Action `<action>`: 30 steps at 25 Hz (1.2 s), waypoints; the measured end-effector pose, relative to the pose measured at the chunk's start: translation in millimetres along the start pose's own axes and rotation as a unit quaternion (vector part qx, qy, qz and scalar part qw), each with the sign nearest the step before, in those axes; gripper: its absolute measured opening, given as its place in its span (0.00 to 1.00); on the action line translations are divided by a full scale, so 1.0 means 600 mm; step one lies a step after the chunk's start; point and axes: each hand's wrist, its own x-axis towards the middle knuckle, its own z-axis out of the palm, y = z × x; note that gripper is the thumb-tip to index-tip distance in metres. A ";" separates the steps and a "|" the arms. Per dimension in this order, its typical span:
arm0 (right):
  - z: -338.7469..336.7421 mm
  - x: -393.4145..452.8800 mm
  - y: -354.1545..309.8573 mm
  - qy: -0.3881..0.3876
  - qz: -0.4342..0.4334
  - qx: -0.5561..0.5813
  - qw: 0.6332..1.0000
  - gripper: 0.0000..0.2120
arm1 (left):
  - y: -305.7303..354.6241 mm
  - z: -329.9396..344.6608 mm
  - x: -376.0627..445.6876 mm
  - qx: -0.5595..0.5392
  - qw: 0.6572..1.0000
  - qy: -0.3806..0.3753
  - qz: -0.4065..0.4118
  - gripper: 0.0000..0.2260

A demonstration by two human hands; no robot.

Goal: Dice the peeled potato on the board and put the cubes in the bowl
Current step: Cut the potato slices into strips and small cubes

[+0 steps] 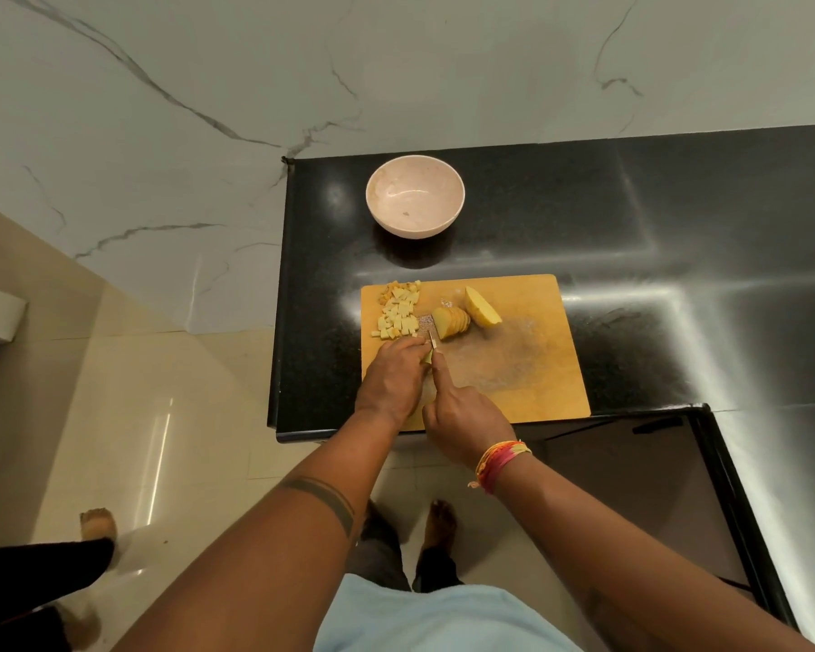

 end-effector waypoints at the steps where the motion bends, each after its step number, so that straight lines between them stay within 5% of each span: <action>1: 0.002 -0.002 0.000 0.002 0.000 -0.001 1.000 0.34 | 0.001 0.000 0.001 0.001 1.000 0.000 -0.001 0.18; 20: 0.018 -0.117 0.021 -0.041 0.015 0.027 0.999 0.37 | 0.014 0.000 -0.006 0.005 1.000 0.010 -0.024 0.15; 30: 0.003 -0.030 -0.001 -0.017 0.007 0.037 0.999 0.36 | 0.013 -0.007 -0.019 -0.012 0.999 0.045 -0.024 0.12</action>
